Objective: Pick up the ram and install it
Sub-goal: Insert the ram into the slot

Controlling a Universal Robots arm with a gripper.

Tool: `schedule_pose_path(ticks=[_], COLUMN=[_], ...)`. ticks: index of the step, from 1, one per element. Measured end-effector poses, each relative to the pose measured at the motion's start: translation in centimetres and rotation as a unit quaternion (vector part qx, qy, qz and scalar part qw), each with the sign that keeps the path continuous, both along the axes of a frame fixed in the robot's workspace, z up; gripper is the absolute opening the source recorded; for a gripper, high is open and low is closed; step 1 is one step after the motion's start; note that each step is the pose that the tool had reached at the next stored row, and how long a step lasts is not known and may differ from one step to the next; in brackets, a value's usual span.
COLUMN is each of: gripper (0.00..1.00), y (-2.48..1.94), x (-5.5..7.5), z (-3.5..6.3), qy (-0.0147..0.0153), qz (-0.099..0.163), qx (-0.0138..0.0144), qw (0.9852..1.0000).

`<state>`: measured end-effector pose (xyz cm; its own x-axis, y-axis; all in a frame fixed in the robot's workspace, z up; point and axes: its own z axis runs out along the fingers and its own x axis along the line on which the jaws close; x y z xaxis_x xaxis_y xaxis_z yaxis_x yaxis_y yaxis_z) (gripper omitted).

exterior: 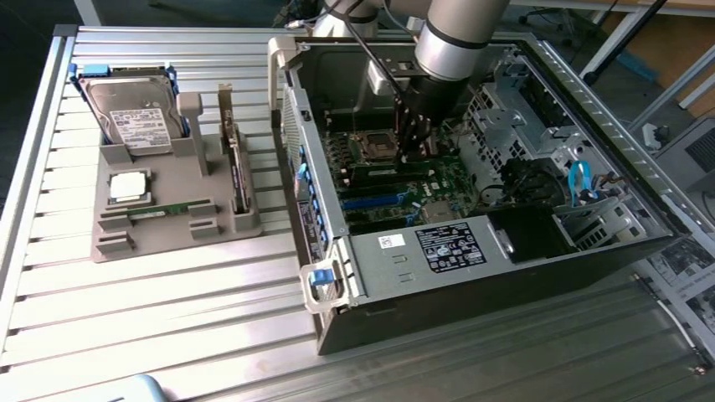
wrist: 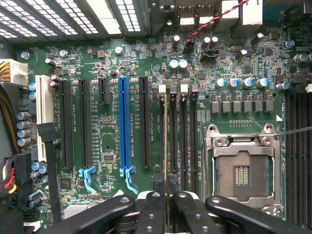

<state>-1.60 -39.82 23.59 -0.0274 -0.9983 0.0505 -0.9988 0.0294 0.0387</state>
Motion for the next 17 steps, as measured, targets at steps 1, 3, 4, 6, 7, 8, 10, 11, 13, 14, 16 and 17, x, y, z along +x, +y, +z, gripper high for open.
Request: schedule_pose_path(ticks=[1, 3, 4, 6, 7, 8, 10, 11, 13, 14, 16, 17], gripper=[0.13, 0.13, 0.13, 0.13, 0.13, 0.13, 0.13, 0.13, 0.13, 0.13, 0.13, 0.13], y=[0.0, 0.0, 0.0, 0.0, 0.0, 0.01, 0.0, 0.0, 0.0, 0.0, 0.0, -0.01], x=[0.0, -0.01, -0.02, -0.03, -0.03, -0.03, -0.04, -0.04, -0.04, -0.04, -0.04, -0.04], z=[0.0, 0.0, 0.02, 0.11, 0.14, 0.15, 0.16, 0.16, 0.17, 0.17, 0.17, 0.17], qy=[0.0, -0.0001, -0.0002, -0.0003, -0.0004, -0.0005, -0.0005, -0.0004, -0.0004, -0.0004, -0.0004, -0.0004], qz=[0.0, 0.001, 0.001, 0.001, 0.001, 0.001, 0.001, 0.003, 0.01, 0.011, 0.011, 0.011], qx=[0.0, 0.0, 0.0002, 0.0, 0.0001, 0.0002, 0.0001, 0.0001, 0.0, 0.0, 0.0, 0.0], qw=[1.0, 1.0, 1.0, 1.0, 1.0, 1.0, 1.0, 1.0, 0.9999, 0.9999, 0.9999, 0.9999])
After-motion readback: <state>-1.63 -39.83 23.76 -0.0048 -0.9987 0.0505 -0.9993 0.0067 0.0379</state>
